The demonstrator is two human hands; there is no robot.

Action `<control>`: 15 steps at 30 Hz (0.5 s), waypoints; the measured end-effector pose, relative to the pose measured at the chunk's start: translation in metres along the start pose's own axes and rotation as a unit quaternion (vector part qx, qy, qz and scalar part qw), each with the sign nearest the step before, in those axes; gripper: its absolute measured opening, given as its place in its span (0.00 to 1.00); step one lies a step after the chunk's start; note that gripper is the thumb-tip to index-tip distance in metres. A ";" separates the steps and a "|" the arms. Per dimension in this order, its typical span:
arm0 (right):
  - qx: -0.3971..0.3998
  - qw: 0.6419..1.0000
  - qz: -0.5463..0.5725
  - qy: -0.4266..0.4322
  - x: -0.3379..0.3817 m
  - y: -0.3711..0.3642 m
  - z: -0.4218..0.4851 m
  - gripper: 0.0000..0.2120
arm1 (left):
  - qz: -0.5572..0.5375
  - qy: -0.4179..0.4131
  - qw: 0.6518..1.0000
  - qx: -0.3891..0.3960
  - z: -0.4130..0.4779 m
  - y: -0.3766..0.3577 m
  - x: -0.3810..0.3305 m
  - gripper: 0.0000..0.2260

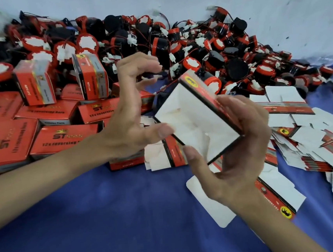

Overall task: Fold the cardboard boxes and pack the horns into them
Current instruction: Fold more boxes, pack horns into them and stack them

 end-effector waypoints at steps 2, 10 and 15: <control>-0.016 1.000 -0.018 -0.018 -0.002 0.000 0.000 0.29 | -0.042 0.090 0.994 0.047 0.000 -0.004 0.007 0.38; 0.083 0.977 0.069 -0.184 -0.018 -0.013 -0.008 0.33 | -0.053 0.160 0.964 0.204 -0.015 -0.021 0.016 0.37; 0.117 0.980 -0.043 -0.156 -0.022 -0.006 -0.007 0.24 | 0.022 0.082 0.976 0.202 -0.011 -0.022 0.010 0.40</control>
Point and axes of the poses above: each hand's wrist, its own z-axis towards the middle knuckle, its own y-axis out of the back of the hand, x = y × z, the point moved 6 cm from there along z, towards the middle knuckle, and after that the axes turned 6 degrees about z, right-handed, at the moved point
